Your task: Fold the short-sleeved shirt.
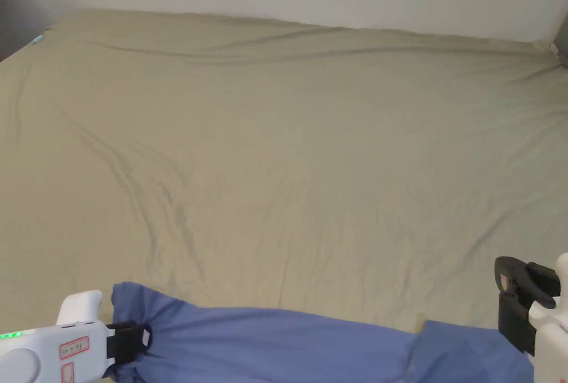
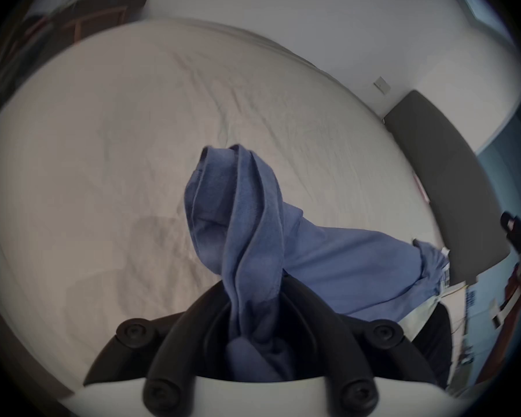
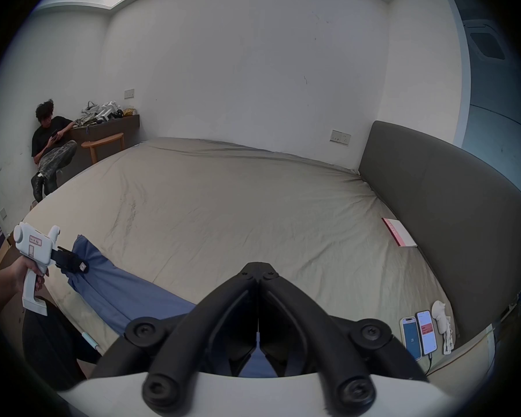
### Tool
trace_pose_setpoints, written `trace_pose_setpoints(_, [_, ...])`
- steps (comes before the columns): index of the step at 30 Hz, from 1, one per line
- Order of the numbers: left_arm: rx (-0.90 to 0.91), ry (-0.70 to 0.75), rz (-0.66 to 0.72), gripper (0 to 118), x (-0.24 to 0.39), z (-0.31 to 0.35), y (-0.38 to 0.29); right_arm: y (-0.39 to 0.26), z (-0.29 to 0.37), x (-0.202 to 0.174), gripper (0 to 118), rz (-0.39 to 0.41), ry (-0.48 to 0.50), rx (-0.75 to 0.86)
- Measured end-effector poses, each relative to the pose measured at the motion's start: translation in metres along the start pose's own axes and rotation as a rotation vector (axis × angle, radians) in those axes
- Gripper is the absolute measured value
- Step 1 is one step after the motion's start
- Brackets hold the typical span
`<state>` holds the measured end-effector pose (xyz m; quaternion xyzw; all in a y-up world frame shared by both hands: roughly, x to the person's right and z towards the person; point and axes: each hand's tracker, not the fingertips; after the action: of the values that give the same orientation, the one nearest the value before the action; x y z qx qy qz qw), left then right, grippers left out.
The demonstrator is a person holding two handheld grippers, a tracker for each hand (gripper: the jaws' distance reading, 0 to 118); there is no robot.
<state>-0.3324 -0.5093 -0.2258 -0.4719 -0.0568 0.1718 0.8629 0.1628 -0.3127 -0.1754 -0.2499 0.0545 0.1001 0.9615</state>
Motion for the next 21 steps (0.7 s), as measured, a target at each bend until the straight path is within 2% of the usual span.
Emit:
trace_pose_setpoints(5, [0.039,0.061,-0.041,9,-0.006,0.021,0.008,0.003,0.003,0.001,2,-0.001,-0.007,0.013])
trace_pose_setpoints(10, [0.129,0.231,-0.027,9,-0.024,0.052,0.017,0.004,0.006,0.002,2,-0.01,-0.008,0.028])
trace_pose_setpoints(12, [0.098,0.288,-0.002,9,-0.028,0.064,0.024,0.004,0.007,0.001,2,-0.013,-0.006,0.031])
trace_pose_setpoints(15, [0.116,0.21,0.009,9,-0.014,0.083,0.023,0.005,0.008,0.002,2,-0.014,-0.006,0.034])
trace_pose_setpoints(19, [0.106,0.242,-0.061,9,0.027,0.096,0.023,0.005,0.009,0.004,2,-0.023,-0.005,0.041])
trace_pose_setpoints(21, [0.09,0.173,-0.048,9,0.048,0.097,0.023,0.005,0.01,0.005,2,-0.026,-0.004,0.043])
